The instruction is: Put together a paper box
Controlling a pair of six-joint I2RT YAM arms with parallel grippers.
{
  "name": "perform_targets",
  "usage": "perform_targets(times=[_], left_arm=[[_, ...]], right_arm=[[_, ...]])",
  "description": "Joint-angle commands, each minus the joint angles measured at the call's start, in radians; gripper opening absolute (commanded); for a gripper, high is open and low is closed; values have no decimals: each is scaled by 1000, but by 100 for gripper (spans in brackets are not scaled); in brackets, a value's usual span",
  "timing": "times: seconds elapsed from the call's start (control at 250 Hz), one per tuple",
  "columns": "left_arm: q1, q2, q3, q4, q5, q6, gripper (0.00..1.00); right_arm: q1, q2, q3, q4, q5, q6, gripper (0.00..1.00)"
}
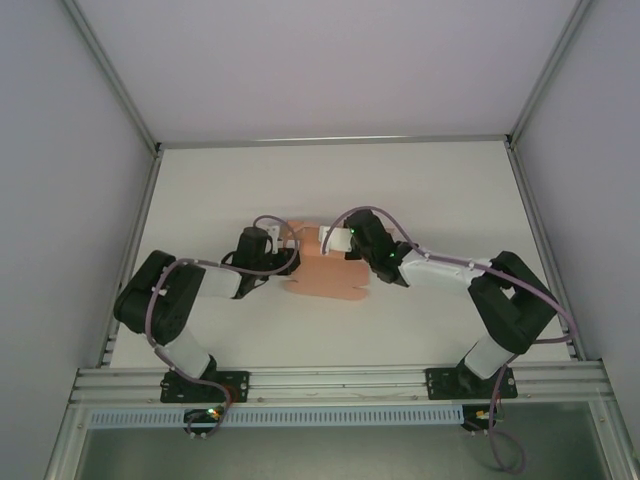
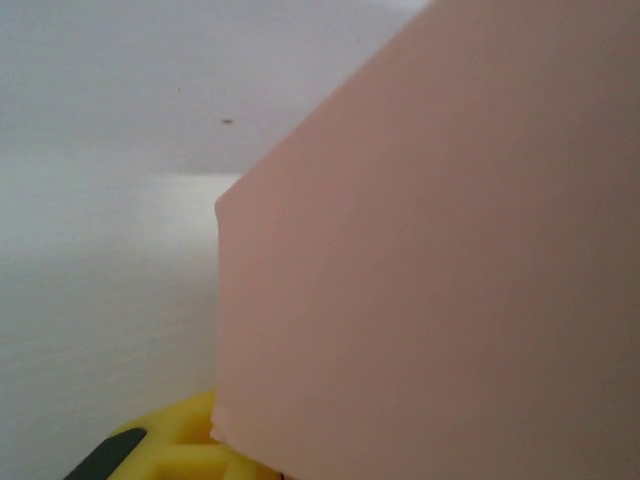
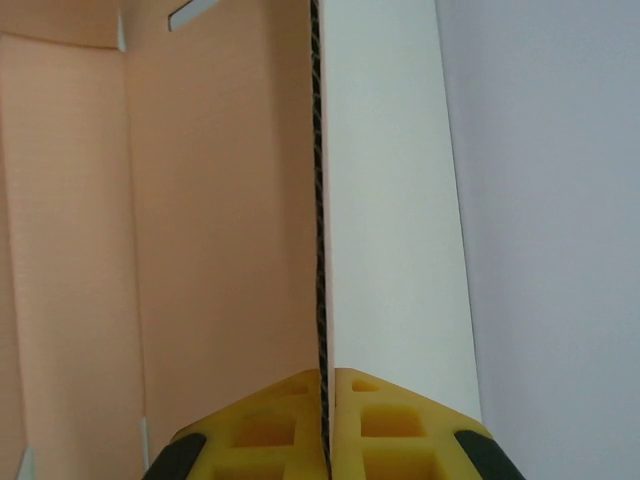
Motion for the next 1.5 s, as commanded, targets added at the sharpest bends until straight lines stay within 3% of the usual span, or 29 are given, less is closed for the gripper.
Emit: perform_targets(times=[0.0,0.339,0.483,0.679,0.883,1.094,1.322,1.414,1.494], left_arm=[[-22,27,47,108,29,-29,25],[-21,-33,-3,105,-55,-39,27],[-44,-37,49,-10,-110,-21,28],[-43,-114,1,1,-114,-14,37],[-40,-243,-10,-167,-165,30,39],[-33,-314,-27,-248,-92,40,41],[-8,-409,-33,-531,-225,70,50],[6,-454,-56,-495,-218,45,52],[24,-459,-72,-408,-129,23,53]], right_arm=[[65,54,-35,-98,-119,-29,0],[74,188,-19,-61,9,-103,0],[80,203,-33,16,46,-114,0],[77,174,-31,39,64,-88,0],[73,153,-41,97,88,-71,0],[57,152,-28,120,127,-70,0],[26,98,-34,120,97,-51,0],[28,95,-36,125,95,-50,0],[28,94,-41,138,97,-44,0]])
